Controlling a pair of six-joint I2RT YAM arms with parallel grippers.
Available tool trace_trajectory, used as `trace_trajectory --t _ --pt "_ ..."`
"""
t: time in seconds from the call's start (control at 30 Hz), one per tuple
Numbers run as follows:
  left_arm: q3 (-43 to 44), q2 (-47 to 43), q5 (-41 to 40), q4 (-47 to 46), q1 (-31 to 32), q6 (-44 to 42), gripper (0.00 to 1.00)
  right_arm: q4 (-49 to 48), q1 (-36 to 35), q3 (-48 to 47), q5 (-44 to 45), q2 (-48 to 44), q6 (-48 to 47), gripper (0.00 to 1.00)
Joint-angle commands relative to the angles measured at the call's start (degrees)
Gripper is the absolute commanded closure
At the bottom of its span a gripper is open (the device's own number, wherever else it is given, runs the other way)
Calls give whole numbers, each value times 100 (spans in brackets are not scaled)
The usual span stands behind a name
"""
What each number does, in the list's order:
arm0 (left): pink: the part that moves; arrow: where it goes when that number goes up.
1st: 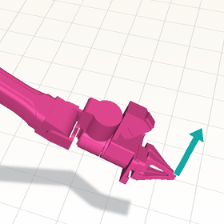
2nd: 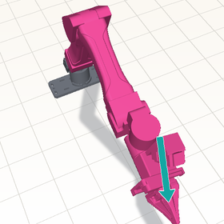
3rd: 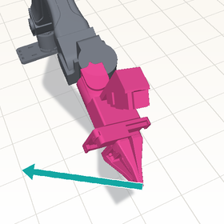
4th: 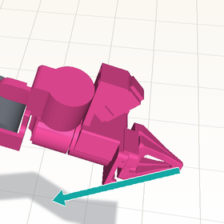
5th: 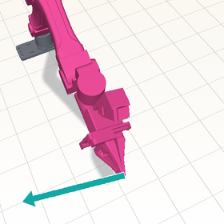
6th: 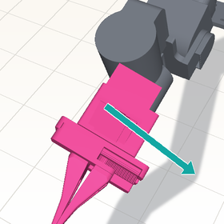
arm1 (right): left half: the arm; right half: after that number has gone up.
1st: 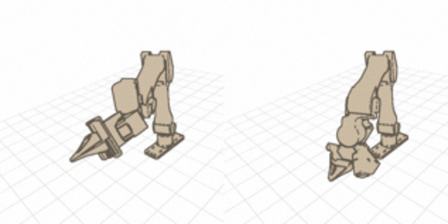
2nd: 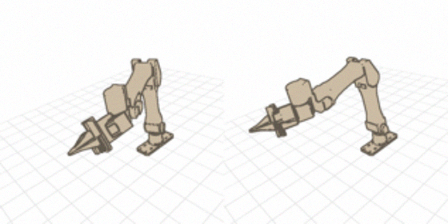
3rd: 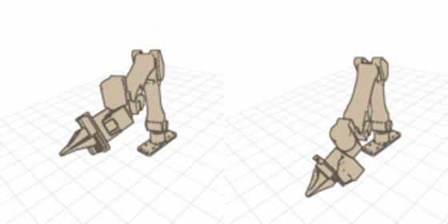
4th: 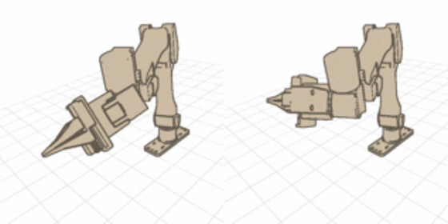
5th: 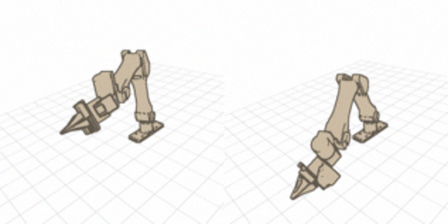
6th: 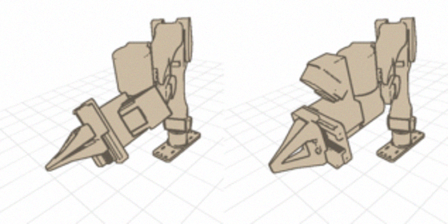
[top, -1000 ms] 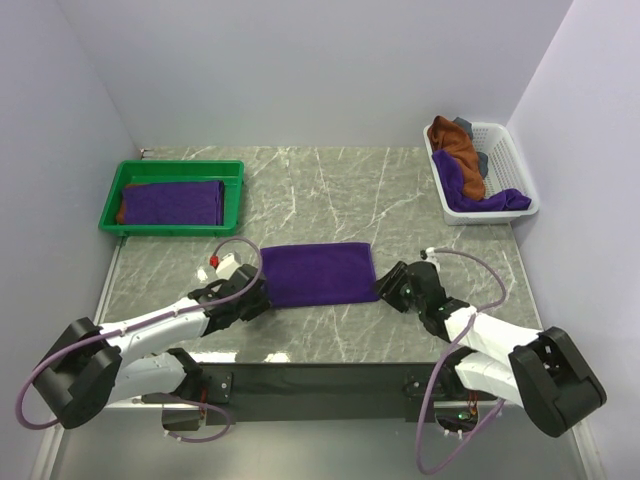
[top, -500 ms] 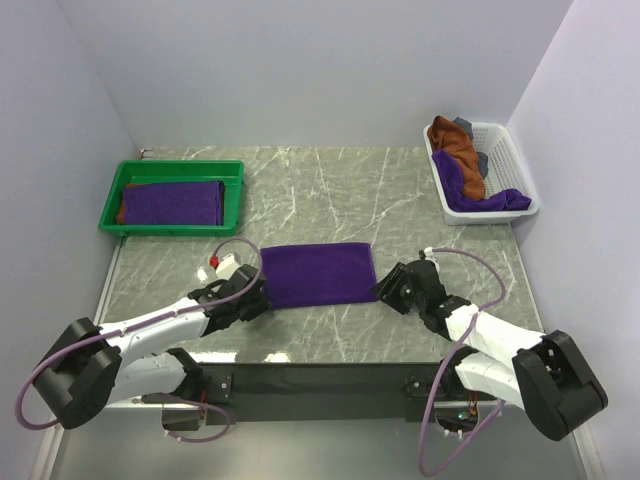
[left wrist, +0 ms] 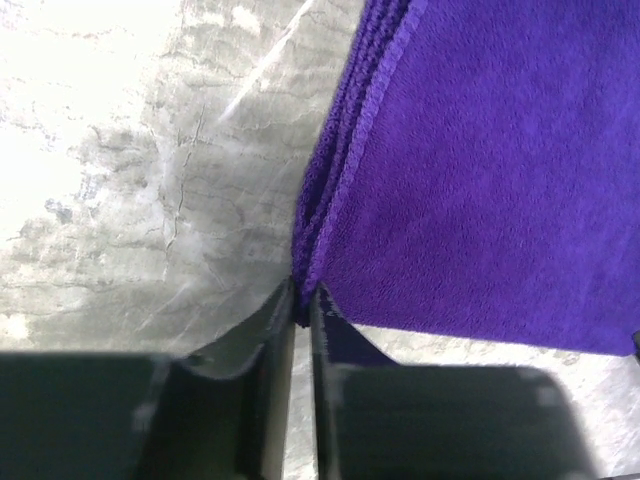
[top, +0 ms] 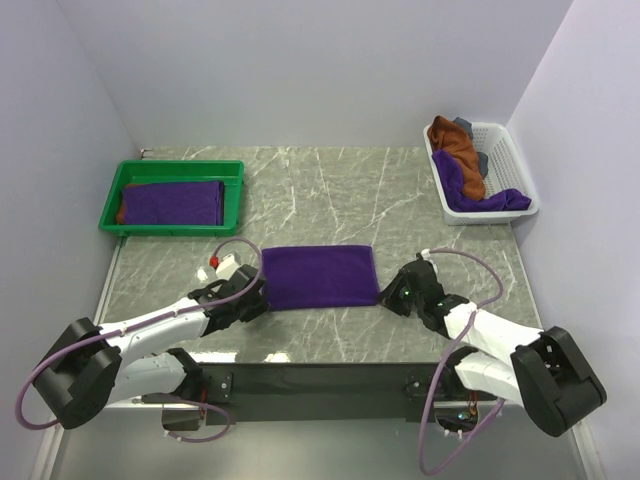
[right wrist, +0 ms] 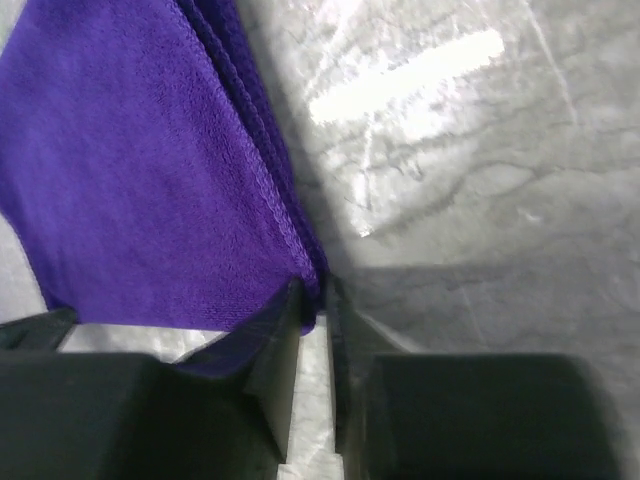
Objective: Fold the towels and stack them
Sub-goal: Fold the towel
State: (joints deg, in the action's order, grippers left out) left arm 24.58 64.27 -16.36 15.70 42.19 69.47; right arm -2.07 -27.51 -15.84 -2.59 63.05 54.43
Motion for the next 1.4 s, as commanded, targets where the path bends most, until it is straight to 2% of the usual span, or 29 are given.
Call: trace_trajectory --t 0.0,0.1,0.2,0.6,0.83,1.03,1.37 --pt "205 -90 -51 170 8 -118 87 672 -35 -51 250 -204 -188 90" --pt "275 -116 -122 301 8 -153 91 751 -35 -148 250 -310 -240 99" --pt "425 -116 -192 486 -1 -215 99 874 -44 -341 373 -363 -354 100" --pt "1153 -134 -570 1215 8 -487 99 1498 -27 -1211 593 -504 -811 100" --pt "1866 235 -746 1470 -97 -908 99 1683 114 -1913 575 -284 -1110 100" --pt "2691 718 -632 1383 -685 -1584 99 1666 465 -2740 575 181 -1418 100" --pt "4449 1886 -412 1339 -1591 -2543 99 1631 940 -4339 312 1621 -1769 100"
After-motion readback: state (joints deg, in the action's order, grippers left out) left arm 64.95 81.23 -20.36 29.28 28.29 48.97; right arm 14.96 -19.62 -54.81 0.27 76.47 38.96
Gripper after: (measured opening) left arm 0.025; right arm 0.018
